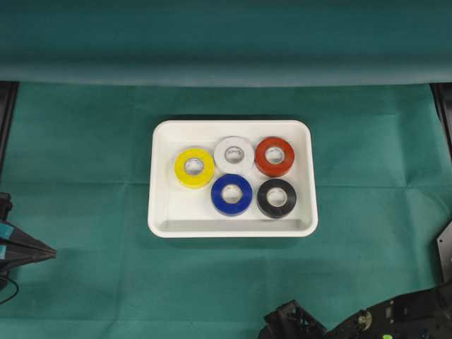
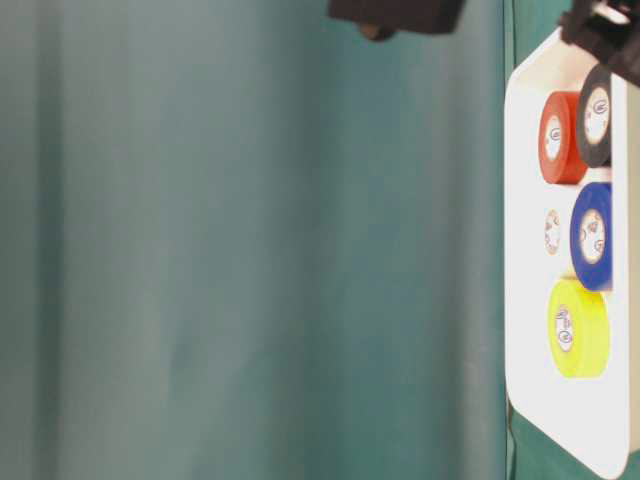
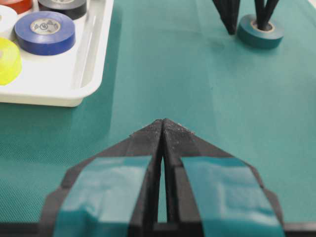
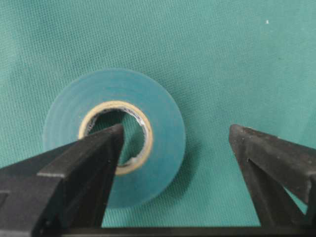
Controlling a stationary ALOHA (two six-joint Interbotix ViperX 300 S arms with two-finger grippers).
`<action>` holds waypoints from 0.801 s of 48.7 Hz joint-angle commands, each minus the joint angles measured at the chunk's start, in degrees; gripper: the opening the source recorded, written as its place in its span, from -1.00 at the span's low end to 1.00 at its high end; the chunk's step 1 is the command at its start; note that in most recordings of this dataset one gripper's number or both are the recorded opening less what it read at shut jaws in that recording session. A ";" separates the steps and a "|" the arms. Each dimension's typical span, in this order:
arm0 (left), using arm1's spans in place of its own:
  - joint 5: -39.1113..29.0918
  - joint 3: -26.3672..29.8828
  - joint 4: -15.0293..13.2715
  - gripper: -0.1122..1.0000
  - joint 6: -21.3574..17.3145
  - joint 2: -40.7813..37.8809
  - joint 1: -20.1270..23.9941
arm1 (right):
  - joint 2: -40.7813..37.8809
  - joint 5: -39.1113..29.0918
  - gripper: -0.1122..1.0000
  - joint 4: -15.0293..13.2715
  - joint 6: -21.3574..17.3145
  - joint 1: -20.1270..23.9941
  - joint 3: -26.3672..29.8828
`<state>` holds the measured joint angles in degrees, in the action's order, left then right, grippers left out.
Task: Put the tape into the white case with the right arm.
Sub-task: 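Lower the right gripper onto the teal tape roll and close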
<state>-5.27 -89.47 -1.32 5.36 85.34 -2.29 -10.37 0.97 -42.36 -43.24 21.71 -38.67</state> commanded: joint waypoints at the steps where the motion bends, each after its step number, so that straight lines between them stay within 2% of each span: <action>1: 0.53 0.88 -0.09 -0.80 0.00 -1.05 0.18 | 0.44 0.18 0.35 -0.18 0.09 0.18 0.97; 3: 0.44 0.79 -0.09 -0.80 0.00 -1.05 0.18 | 0.53 0.09 0.23 -0.09 0.09 0.18 0.97; 10: 0.53 0.79 -0.09 -0.80 0.00 -1.05 0.18 | 0.53 0.00 -0.48 -0.18 0.09 0.18 1.05; 15: 0.53 0.79 -0.09 -0.80 0.00 -1.05 0.18 | 0.53 0.09 -0.78 -0.09 0.09 0.18 1.14; 39: 0.53 0.79 -0.09 -0.80 0.00 -1.05 0.18 | 1.93 0.00 -0.80 -0.18 0.00 0.18 1.41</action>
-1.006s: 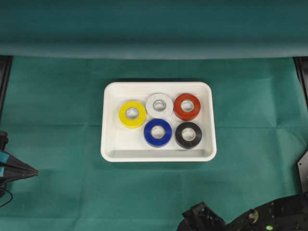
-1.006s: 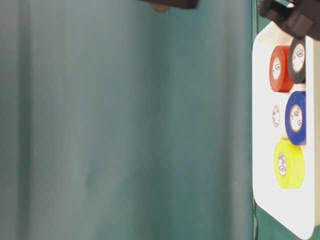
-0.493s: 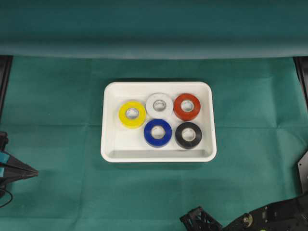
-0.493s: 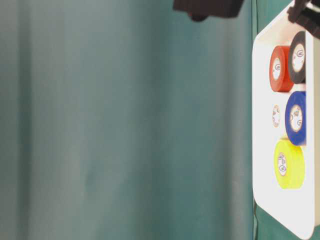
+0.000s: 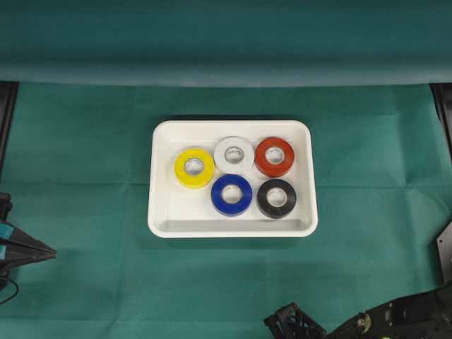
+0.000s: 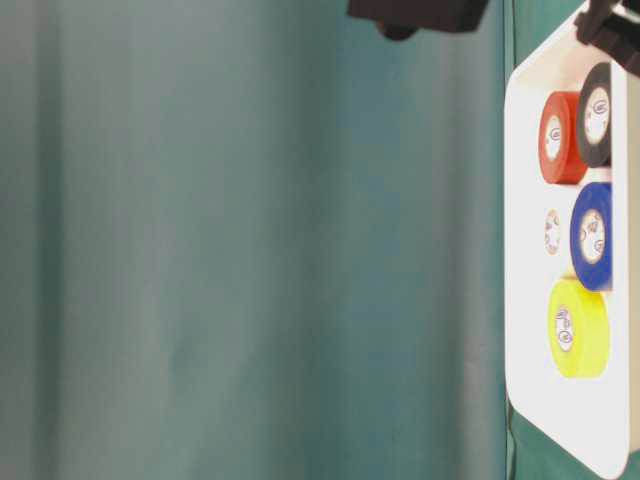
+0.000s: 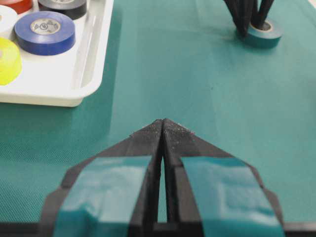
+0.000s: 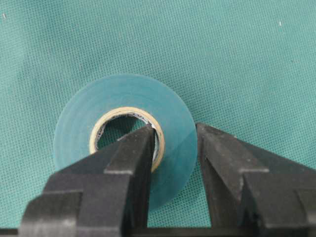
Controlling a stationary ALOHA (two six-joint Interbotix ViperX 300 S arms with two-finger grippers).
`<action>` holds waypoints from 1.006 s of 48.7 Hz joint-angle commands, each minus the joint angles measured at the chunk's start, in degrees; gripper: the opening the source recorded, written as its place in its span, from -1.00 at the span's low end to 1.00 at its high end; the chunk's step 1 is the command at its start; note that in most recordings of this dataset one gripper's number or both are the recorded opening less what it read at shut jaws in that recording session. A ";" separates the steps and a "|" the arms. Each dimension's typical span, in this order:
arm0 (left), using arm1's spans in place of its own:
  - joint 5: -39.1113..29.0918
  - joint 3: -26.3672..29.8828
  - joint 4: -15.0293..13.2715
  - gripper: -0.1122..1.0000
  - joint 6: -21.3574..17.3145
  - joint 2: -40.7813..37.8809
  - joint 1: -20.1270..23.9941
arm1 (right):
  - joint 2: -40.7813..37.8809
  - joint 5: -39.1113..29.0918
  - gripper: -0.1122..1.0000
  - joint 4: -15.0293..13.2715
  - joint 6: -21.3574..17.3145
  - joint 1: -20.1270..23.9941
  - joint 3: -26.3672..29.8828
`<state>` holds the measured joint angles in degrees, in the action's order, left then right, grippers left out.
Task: Put the tape into the white case with the right arm.
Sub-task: 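Lower the right gripper onto the teal tape roll and close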
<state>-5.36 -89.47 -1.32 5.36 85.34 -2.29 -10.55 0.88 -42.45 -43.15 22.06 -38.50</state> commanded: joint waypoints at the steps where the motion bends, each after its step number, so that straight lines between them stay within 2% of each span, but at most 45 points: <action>1: 0.62 0.79 -0.09 -0.80 0.00 -1.05 0.18 | 2.46 0.00 -0.80 -0.09 -0.09 -0.18 1.41; 8: 0.62 0.79 -0.09 -0.80 0.00 -1.05 0.18 | 5.36 -1.67 -0.80 0.09 -0.09 -0.09 1.93; 23: 0.62 0.79 -0.09 -0.80 0.00 -1.05 0.18 | 10.20 -9.84 -0.80 0.26 0.00 0.70 2.46; 35: 0.62 0.79 0.00 -0.80 0.00 -1.05 0.18 | 7.82 -9.32 -0.80 0.26 0.09 0.62 5.36; 49: 0.62 0.79 -0.09 -0.80 0.00 -1.05 0.18 | 0.35 -10.02 -0.80 0.00 0.18 -0.09 14.77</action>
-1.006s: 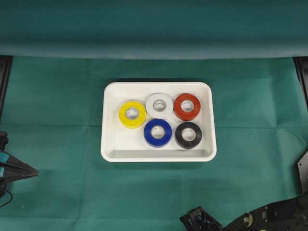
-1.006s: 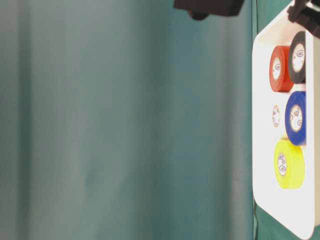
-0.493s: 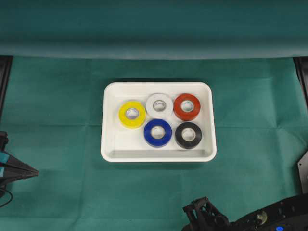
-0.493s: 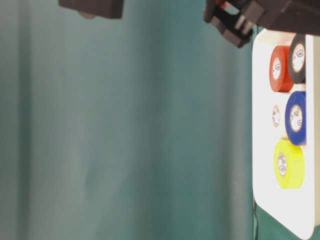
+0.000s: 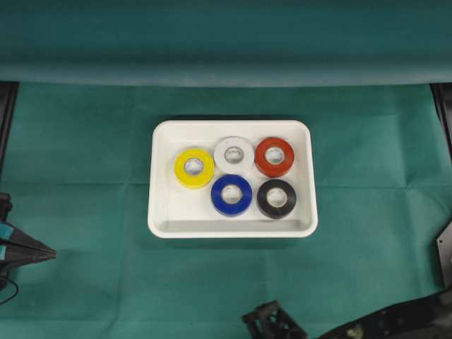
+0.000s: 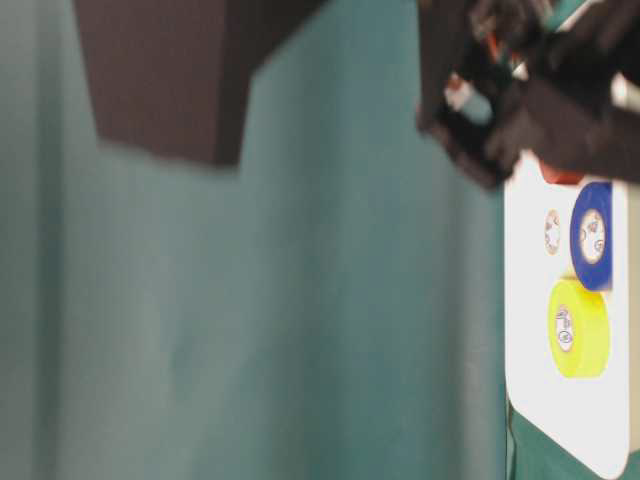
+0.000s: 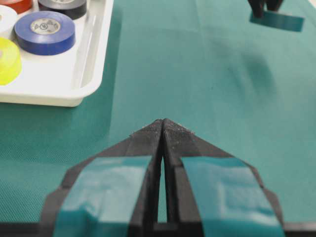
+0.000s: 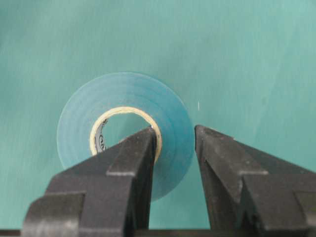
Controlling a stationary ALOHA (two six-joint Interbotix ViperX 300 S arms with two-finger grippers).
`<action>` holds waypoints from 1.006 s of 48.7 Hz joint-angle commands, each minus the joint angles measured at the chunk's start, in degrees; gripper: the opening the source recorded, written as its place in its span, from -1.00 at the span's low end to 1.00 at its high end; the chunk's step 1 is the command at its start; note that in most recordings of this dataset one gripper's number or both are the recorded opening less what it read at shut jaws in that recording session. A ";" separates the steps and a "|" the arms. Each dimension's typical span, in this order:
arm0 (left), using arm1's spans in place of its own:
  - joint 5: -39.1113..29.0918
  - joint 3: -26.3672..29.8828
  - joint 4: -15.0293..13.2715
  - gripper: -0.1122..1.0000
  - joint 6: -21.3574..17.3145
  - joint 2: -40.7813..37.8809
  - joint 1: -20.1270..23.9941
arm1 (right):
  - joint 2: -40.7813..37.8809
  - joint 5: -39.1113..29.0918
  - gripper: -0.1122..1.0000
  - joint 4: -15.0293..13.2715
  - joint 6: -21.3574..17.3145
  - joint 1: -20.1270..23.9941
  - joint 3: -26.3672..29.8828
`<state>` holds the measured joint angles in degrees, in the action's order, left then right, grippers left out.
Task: Put the tape into the white case with the right arm.
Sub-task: 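Lower the right gripper onto the teal tape roll and close, then lift the teal tape and carry it to the tray's front left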
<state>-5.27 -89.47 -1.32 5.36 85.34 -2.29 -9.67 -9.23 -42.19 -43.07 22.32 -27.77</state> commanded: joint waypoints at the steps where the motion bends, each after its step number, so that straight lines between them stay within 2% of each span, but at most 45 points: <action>1: 0.53 0.79 -0.09 -0.80 0.00 -1.05 0.18 | -1.05 0.00 -0.80 -0.26 0.18 -0.35 4.75; 10: 0.53 0.88 -0.09 -0.80 0.00 -1.05 0.18 | -5.45 -2.20 -0.80 -0.35 0.18 -0.35 11.25; 23: 0.53 0.79 -0.09 -0.80 0.00 -1.05 0.18 | -6.33 -3.52 -0.80 -0.35 0.18 -1.41 13.10; 34: 0.53 0.79 -0.09 -0.80 0.00 -1.05 0.18 | -5.63 -4.75 -0.80 -0.62 0.35 -7.38 13.10; 49: 0.53 0.79 -0.09 -0.80 0.00 -1.05 0.18 | -3.43 -5.36 -0.80 -3.16 0.44 -18.11 12.66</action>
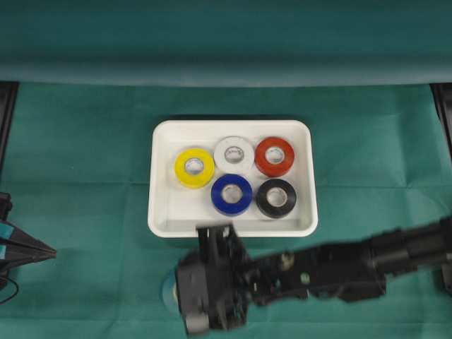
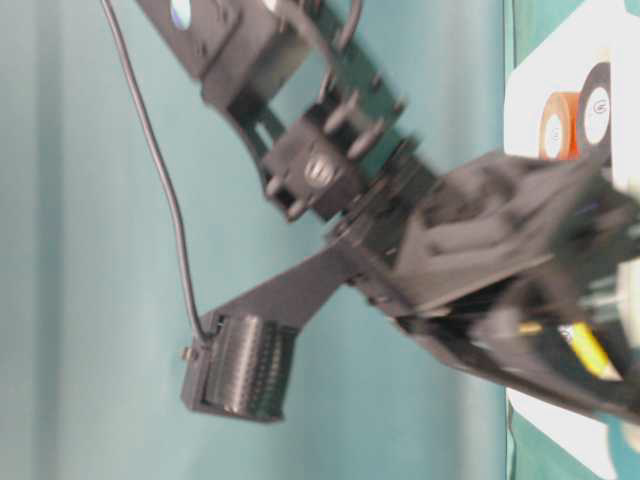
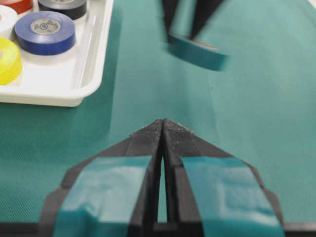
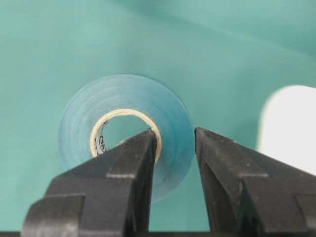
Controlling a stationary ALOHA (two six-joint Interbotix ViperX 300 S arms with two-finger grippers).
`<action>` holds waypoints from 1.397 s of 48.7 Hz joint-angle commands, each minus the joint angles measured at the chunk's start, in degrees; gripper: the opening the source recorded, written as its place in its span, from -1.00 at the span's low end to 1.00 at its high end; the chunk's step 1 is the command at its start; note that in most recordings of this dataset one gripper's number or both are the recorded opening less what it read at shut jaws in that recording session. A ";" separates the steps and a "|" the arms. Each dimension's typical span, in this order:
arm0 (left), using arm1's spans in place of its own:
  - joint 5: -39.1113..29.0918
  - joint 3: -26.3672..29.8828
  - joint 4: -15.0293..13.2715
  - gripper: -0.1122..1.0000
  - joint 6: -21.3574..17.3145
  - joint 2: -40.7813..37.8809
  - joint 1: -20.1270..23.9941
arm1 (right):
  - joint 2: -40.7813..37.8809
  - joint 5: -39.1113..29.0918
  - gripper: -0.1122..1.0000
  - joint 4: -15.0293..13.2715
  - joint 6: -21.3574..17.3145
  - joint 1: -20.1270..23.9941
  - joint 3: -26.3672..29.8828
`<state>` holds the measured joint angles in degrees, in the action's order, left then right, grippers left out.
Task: Put the tape into the white case with the right arm.
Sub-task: 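Lift the teal tape and carry it to the tray's front left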
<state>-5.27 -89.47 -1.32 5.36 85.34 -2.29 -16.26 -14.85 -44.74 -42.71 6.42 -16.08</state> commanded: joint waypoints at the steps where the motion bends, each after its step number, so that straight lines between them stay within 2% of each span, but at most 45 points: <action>1: 0.53 0.79 -0.09 -0.80 0.00 -1.05 0.18 | 3.16 0.26 -0.80 -0.79 0.09 -2.72 0.97; 20: 0.53 0.79 0.00 -0.80 0.00 -1.05 0.18 | 3.25 3.34 -0.80 -0.97 0.35 -13.01 -0.26; 31: 0.53 0.79 -0.09 -0.80 0.00 -1.05 0.18 | 3.25 5.63 -0.80 -1.05 0.35 -16.35 -1.49; 68: 0.53 0.79 -0.09 -0.80 0.00 -1.05 0.18 | 3.25 5.89 -0.77 -2.11 0.26 -17.23 -1.93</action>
<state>-5.27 -89.47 -1.32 5.36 85.34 -2.20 -15.56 -9.32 -46.58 -42.45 -10.63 -18.63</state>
